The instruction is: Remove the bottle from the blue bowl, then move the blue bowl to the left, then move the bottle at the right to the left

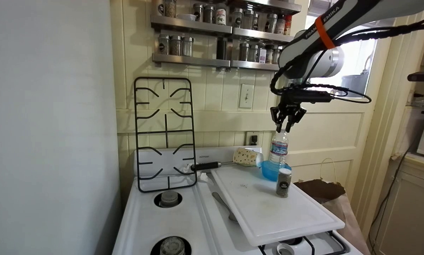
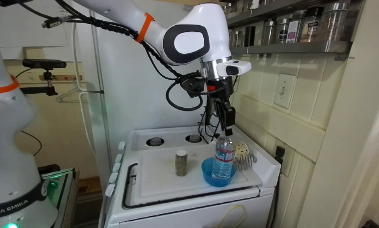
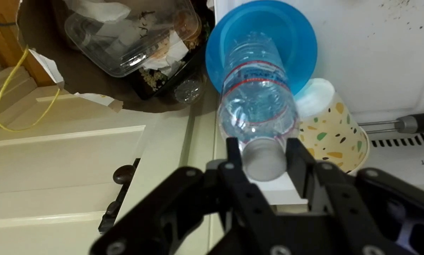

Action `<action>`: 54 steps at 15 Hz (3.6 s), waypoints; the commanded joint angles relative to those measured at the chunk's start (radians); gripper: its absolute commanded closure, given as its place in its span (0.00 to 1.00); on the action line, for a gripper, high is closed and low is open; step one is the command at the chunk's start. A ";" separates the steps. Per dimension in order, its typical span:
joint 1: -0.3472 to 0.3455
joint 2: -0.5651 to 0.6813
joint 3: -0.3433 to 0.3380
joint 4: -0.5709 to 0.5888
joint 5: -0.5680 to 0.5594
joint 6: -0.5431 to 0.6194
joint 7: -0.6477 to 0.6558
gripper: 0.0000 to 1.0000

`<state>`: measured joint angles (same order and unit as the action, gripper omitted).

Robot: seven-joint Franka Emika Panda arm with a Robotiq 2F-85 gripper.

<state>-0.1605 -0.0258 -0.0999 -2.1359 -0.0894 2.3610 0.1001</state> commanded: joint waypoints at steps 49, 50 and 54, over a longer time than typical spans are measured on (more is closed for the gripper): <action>0.390 0.110 0.317 0.077 0.145 0.183 -0.447 0.92; 0.390 0.123 0.323 0.079 0.151 0.196 -0.453 0.92; 0.393 0.162 0.348 0.075 0.160 0.267 -0.450 0.92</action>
<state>0.2345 0.1113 0.2246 -2.0627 0.0439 2.5660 -0.3391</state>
